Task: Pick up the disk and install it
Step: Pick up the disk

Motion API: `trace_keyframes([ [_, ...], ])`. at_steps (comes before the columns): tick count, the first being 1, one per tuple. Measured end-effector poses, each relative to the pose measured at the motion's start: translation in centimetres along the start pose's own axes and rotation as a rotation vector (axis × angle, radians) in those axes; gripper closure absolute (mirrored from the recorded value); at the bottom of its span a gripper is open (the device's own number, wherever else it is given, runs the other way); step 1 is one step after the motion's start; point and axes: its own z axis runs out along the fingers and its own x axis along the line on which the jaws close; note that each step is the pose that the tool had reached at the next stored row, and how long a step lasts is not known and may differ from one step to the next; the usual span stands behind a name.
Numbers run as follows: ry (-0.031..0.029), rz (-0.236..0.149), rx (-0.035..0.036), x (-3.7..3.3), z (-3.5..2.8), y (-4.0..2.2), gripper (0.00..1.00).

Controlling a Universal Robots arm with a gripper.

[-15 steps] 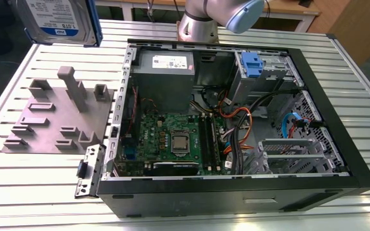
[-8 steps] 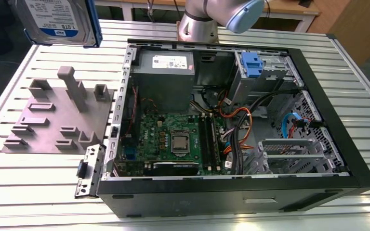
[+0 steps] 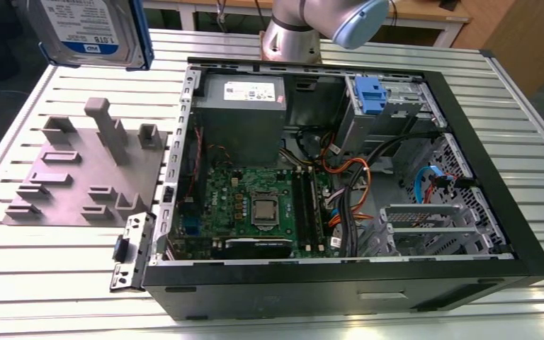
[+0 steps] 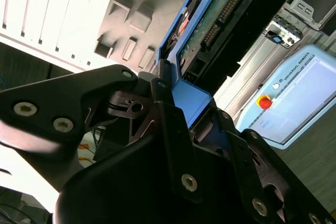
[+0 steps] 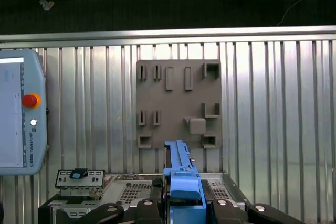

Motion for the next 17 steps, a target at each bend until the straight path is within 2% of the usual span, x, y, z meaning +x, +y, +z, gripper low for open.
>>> trace_keyframes([
  [6,0.0,0.0,0.0,-0.02,0.0,-0.54,0.64],
  [17,0.0,0.0,-0.0001,-0.02,0.0,-0.66,0.64],
])
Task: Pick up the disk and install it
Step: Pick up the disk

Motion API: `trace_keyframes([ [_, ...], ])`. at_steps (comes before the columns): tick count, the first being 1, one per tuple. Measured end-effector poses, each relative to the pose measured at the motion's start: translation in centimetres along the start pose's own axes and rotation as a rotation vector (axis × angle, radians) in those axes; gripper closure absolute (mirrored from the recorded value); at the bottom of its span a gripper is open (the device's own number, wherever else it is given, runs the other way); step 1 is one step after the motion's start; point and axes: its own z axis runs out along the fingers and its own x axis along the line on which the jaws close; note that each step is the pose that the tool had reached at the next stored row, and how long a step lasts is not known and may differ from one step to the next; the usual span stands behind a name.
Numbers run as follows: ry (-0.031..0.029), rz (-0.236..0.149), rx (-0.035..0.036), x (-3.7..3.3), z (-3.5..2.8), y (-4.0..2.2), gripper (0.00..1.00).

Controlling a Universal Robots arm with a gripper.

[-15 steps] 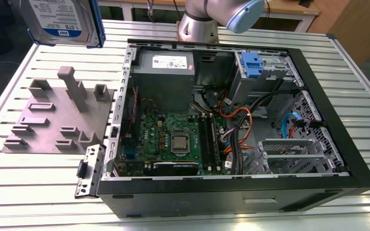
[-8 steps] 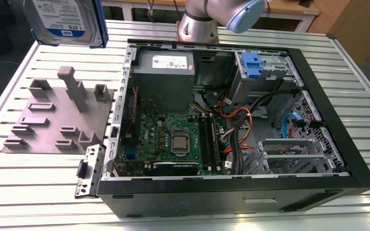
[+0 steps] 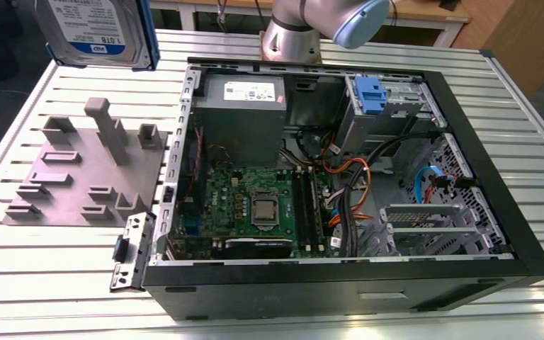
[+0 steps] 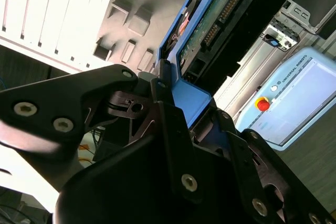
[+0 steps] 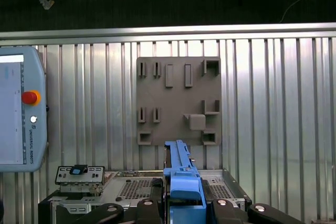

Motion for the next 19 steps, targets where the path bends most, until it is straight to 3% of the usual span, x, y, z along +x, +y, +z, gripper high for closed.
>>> trace_keyframes([
  [13,0.0,0.0,0.0,0.05,0.0,-0.6,0.64],
  [19,-0.0001,0.0,0.0001,1.3,0.05,-0.72,0.64],
])
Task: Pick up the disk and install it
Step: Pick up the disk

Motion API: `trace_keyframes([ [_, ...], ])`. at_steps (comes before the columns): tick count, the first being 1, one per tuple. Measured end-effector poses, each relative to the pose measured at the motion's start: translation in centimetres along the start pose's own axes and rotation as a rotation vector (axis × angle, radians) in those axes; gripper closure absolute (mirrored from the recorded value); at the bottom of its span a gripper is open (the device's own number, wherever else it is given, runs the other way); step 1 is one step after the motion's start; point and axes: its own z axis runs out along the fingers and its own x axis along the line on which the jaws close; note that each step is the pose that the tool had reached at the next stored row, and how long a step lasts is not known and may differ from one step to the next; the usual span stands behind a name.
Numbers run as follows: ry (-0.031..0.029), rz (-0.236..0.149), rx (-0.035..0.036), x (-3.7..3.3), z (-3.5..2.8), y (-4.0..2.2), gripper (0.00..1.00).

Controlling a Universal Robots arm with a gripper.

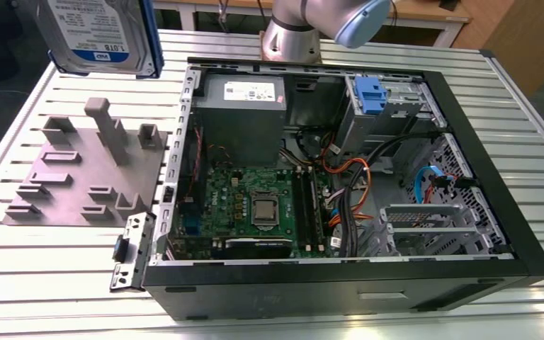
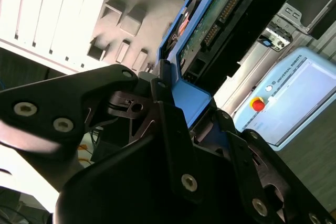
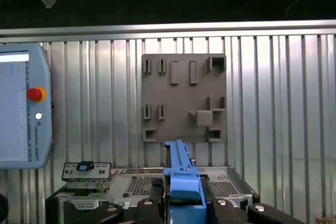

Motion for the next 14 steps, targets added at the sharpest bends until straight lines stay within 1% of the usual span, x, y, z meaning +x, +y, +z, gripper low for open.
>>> trace_keyframes([
  [1,-0.0001,0.0,0.0,0.09,0.01,-0.16,0.64],
  [3,0.0001,0.0,0.0,0.14,0.02,-0.7,0.64],
  [8,0.0,0.0,-0.0001,0.07,0.05,-2.73,0.64],
  [11,-0.0002,0.0,0.0,0.04,0.05,-3.7,0.64],
  [14,0.0,0.0,-0.0001,0.01,0.05,-4.51,0.64],
])
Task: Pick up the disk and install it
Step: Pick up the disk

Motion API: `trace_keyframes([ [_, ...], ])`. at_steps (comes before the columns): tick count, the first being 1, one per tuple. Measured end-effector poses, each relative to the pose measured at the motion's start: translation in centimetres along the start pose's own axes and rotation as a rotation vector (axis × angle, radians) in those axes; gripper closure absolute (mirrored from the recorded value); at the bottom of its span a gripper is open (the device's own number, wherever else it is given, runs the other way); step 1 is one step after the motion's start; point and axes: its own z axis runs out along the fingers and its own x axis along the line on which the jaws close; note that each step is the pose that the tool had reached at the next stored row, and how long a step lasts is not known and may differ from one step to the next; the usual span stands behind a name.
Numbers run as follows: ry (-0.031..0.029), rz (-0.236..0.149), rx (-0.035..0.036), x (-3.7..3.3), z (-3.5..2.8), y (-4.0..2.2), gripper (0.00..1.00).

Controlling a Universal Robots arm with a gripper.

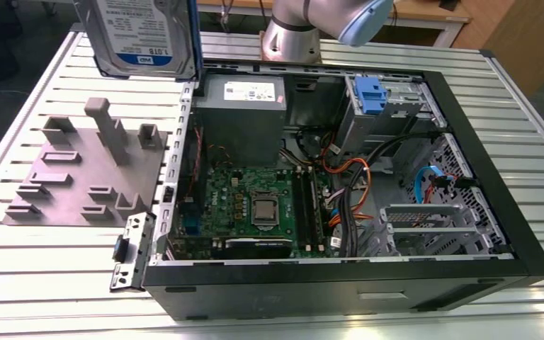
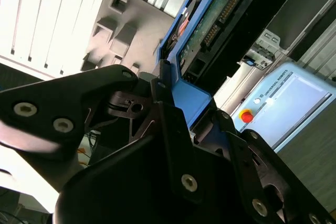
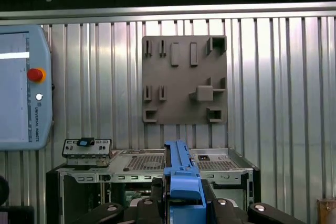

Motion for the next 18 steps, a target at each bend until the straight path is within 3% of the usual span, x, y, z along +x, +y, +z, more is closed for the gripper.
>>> trace_keyframes([
  [2,0.0,0.0,0.0,-0.01,0.0,-0.24,0.64],
  [14,-0.0023,0.0,-0.0001,0.0,0.0,-0.25,0.64],
  [15,-0.0088,0.0,-0.0004,0.02,0.0,-0.25,0.64],
  [17,-0.0399,0.0,-0.0015,0.14,0.0,-0.25,0.64],
  [18,-0.0426,0.0,-0.0015,0.23,0.01,-0.25,0.64],
])
